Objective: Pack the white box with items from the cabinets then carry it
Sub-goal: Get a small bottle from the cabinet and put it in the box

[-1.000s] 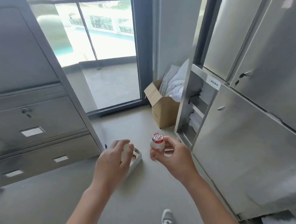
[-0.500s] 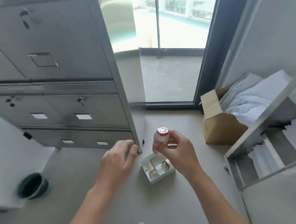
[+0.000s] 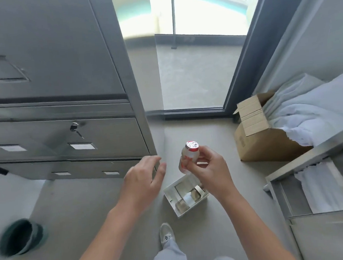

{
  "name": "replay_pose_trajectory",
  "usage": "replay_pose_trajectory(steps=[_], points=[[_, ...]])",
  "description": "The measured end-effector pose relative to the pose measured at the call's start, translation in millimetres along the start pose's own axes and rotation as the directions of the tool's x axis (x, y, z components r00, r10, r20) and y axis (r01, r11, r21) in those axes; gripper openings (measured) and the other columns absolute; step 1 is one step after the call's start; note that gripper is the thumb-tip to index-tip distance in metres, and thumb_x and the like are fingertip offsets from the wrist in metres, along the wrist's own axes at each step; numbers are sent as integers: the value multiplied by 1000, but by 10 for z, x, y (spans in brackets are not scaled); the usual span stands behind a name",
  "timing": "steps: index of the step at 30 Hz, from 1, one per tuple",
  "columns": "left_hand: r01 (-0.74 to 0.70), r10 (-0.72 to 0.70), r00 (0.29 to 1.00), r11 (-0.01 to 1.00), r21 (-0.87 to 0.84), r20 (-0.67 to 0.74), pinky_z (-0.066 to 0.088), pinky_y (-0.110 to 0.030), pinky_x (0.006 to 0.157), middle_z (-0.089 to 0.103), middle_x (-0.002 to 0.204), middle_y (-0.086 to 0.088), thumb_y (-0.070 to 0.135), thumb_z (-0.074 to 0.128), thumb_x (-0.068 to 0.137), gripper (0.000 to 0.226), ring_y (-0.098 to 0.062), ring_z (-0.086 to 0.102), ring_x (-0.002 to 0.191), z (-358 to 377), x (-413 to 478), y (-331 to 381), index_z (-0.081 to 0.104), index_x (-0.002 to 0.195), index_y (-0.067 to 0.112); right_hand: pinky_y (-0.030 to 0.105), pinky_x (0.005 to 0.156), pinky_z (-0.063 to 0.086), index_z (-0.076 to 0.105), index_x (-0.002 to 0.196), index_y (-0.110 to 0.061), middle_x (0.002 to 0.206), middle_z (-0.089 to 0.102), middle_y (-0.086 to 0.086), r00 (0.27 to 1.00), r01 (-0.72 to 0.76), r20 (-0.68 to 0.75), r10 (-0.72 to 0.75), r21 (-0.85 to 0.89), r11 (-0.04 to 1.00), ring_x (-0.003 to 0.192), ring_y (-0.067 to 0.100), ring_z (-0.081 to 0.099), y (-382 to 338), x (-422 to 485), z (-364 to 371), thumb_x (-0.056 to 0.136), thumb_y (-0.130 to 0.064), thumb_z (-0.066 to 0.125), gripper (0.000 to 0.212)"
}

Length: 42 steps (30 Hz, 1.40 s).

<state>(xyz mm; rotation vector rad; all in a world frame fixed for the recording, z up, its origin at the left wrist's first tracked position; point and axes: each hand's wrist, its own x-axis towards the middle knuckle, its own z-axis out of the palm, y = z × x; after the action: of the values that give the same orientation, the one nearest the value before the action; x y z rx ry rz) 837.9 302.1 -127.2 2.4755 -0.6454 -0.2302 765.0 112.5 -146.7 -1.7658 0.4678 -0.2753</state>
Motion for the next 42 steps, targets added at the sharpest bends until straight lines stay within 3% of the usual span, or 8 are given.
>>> replay_pose_trajectory(steps=[6, 11, 16, 19, 23, 32, 37, 42], points=[[-66, 63, 993, 997, 35, 100, 47, -40, 88, 63, 121, 10, 45, 39, 100, 39, -15, 63, 97, -27, 607, -63, 60, 123, 22, 40, 86, 61, 72, 97, -32, 95, 77, -10, 992, -90, -89, 93, 39, 995, 93, 8, 74, 160, 304, 37, 79, -35, 84, 23], [-107, 99, 979, 994, 35, 180, 47, -38, 90, 64, 121, 10, 44, 41, 101, 37, -16, 63, 102, 165, 902, 45, 61, 122, 21, 45, 88, 60, 73, 97, -30, 94, 77, -9, 978, -142, -144, 151, 70, 987, 92, 11, 74, 302, 534, -100, 78, -33, 85, 23], [-135, 114, 964, 988, 75, 239, 48, -39, 87, 62, 119, 14, 47, 40, 100, 37, -10, 64, 93, 292, 1085, -40, 61, 119, 23, 47, 88, 59, 73, 95, -26, 91, 77, -6, 952, -208, -198, 235, 149, 967, 90, 13, 74, 541, 697, -140, 74, -38, 82, 26], [-161, 130, 955, 982, 99, 266, 48, -38, 85, 62, 117, 16, 47, 40, 99, 35, -9, 64, 86, 370, 1198, -182, 62, 116, 25, 48, 91, 58, 74, 95, -25, 91, 78, -5, 937, -261, -192, 291, 168, 951, 91, 13, 74, 740, 755, -42, 77, -28, 85, 21], [-175, 126, 929, 978, 116, 347, 48, -37, 86, 61, 119, 17, 48, 38, 100, 36, -11, 62, 97, 490, 1296, -450, 60, 120, 28, 46, 92, 58, 74, 95, -28, 91, 78, -9, 899, -343, -217, 382, 194, 919, 90, 10, 74, 953, 710, 134, 73, -30, 83, 24], [-400, 243, 731, 910, 112, 638, 47, -36, 85, 63, 116, 15, 50, 36, 100, 35, -16, 62, 95, 1017, 1865, -1193, 59, 117, 31, 45, 92, 57, 74, 99, -19, 92, 78, -3, 707, -487, -423, 567, 290, 824, 91, 16, 73, 1724, 620, 895, 79, -20, 84, 22], [-479, 277, 640, 873, 90, 717, 47, -36, 88, 63, 116, 12, 49, 35, 100, 35, -15, 61, 105, 1474, 2048, -1747, 59, 116, 29, 41, 87, 58, 73, 98, -22, 90, 77, -6, 609, -552, -446, 656, 357, 754, 88, 13, 72, 2367, 432, 1560, 79, -26, 84, 23], [-471, 246, 606, 877, 92, 757, 47, -35, 89, 63, 120, 12, 52, 34, 98, 42, -15, 61, 106, 2145, 1857, -2375, 59, 120, 28, 39, 88, 58, 75, 101, -22, 93, 78, -6, 559, -592, -392, 730, 427, 683, 90, 12, 73, 3218, 169, 2137, 80, -25, 85, 23]])
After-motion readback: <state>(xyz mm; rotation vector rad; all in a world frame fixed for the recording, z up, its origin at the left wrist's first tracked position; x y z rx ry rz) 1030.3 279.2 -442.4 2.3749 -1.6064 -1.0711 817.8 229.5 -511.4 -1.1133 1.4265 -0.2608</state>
